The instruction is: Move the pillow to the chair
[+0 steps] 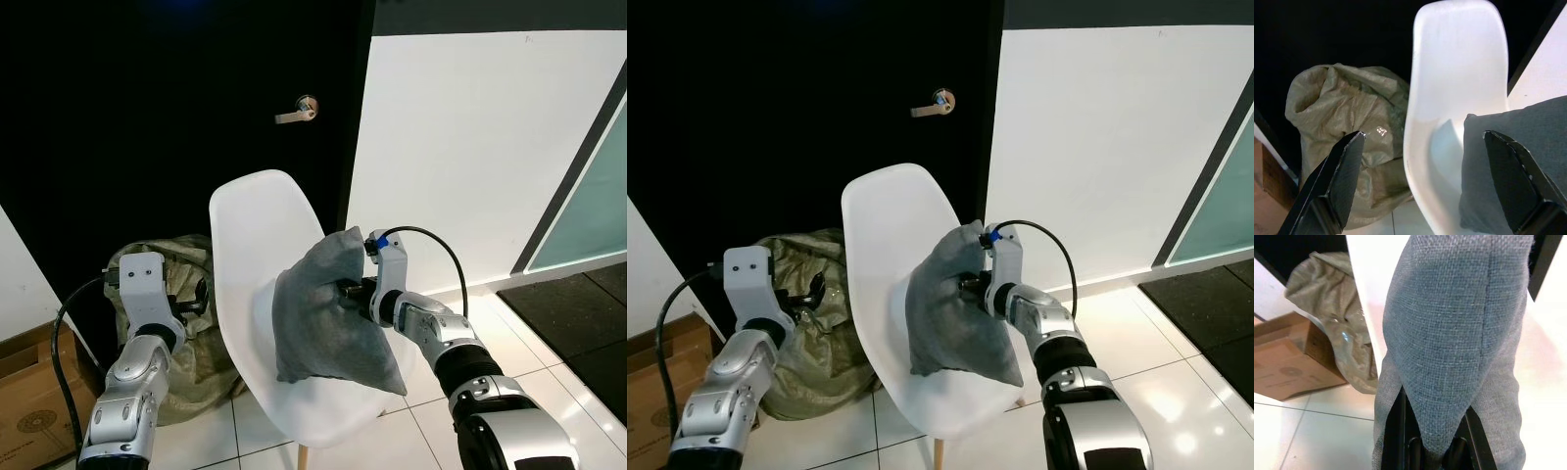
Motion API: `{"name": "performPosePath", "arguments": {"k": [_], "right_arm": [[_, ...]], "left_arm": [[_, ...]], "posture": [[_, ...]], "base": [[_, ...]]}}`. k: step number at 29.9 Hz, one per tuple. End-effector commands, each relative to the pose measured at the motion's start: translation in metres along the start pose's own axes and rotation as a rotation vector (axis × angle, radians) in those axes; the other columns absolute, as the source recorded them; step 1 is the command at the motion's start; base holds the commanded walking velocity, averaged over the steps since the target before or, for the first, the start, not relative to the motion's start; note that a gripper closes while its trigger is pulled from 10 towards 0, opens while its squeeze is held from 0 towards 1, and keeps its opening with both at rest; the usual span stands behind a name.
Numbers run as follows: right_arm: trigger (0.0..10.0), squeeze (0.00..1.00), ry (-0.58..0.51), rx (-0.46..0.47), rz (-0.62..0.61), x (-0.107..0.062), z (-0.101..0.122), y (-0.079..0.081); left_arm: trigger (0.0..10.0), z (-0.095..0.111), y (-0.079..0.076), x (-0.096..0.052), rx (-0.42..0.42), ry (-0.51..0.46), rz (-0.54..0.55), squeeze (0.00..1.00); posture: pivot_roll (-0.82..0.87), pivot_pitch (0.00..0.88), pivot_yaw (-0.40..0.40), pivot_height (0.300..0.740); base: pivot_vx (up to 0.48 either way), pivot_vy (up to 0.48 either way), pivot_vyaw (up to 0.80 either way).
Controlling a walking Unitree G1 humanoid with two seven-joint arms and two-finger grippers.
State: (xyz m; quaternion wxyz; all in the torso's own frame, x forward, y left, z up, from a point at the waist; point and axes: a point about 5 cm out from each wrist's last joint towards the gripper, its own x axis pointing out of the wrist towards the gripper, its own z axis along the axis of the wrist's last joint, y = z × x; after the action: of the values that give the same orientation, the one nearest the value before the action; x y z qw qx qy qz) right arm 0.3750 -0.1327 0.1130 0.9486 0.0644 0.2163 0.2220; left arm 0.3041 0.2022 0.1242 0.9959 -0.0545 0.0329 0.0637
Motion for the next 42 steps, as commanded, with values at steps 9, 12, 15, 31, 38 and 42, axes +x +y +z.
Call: {"name": "performPosePath", "arguments": {"k": [9,12,15,31,38,42], "right_arm": [[10.0,0.00,0.085,-0.040,-0.142,0.000,-0.005,-0.011],[10.0,0.00,0.126,-0.035,-0.211,-0.002,-0.010,-0.018],[10.0,0.00,0.139,-0.029,-0.233,-0.002,-0.011,-0.020],[10.0,0.00,0.223,0.199,-0.093,0.009,-0.025,0.008],[10.0,0.00,0.210,0.092,-0.144,0.010,-0.020,0.005],[10.0,0.00,0.154,-0.037,-0.193,0.009,-0.011,-0.002]], "left_arm": [[10.0,0.005,0.005,-0.001,0.008,-0.005,0.012,0.00],[10.0,0.006,0.005,-0.002,0.008,-0.009,0.012,0.00],[10.0,0.007,0.005,-0.002,0.009,-0.010,0.012,0.00],[10.0,0.023,0.005,-0.010,0.003,-0.053,0.001,0.00],[10.0,0.026,0.003,-0.012,0.004,-0.058,-0.008,0.00],[10.0,0.029,-0.003,-0.013,0.002,-0.061,-0.029,0.00]], "posture": [[-0.11,0.058,-0.031,0.650],[-0.11,0.060,-0.032,0.640],[-0.10,0.063,-0.033,0.635],[-0.07,0.098,-0.033,0.585],[-0.06,0.105,-0.029,0.580],[-0.06,0.099,-0.025,0.580]], "base": [[0.000,0.000,0.00],[0.000,0.000,0.00],[0.000,0.000,0.00],[0.000,0.000,0.00],[0.000,0.000,0.00],[0.000,0.000,0.00]]}}
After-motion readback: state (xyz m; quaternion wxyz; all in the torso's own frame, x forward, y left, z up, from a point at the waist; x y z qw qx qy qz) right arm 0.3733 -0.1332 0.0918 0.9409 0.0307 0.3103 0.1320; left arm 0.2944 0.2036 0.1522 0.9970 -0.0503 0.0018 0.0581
